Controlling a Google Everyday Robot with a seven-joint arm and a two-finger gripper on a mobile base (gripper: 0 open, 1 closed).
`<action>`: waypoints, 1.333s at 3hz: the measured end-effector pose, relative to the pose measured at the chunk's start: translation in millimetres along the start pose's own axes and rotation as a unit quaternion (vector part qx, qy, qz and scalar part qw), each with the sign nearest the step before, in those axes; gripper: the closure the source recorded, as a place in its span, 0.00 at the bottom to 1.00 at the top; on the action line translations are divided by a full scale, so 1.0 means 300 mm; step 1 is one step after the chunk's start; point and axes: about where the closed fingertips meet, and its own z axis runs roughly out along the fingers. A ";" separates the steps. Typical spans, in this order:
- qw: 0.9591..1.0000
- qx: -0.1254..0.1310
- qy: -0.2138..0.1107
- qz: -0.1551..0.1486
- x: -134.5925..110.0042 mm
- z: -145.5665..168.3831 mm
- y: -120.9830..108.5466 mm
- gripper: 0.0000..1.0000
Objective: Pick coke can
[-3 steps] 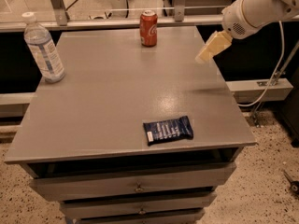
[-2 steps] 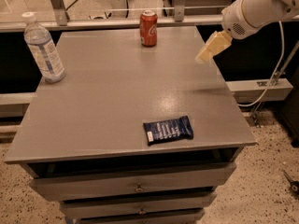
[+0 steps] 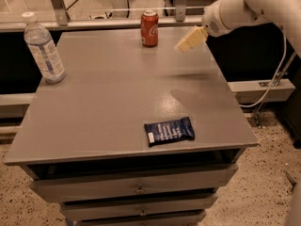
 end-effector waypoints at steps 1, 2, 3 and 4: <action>0.998 -0.010 -0.058 0.035 -0.077 0.161 -0.040 0.00; 0.992 -0.033 -0.107 0.060 -0.142 0.280 -0.044 0.00; 0.985 -0.057 -0.142 0.081 -0.189 0.375 -0.030 0.00; 0.981 -0.069 -0.159 0.091 -0.214 0.454 -0.017 0.00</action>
Offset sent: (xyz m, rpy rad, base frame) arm 0.1102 0.0855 -0.0108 0.3916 -0.0433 0.0925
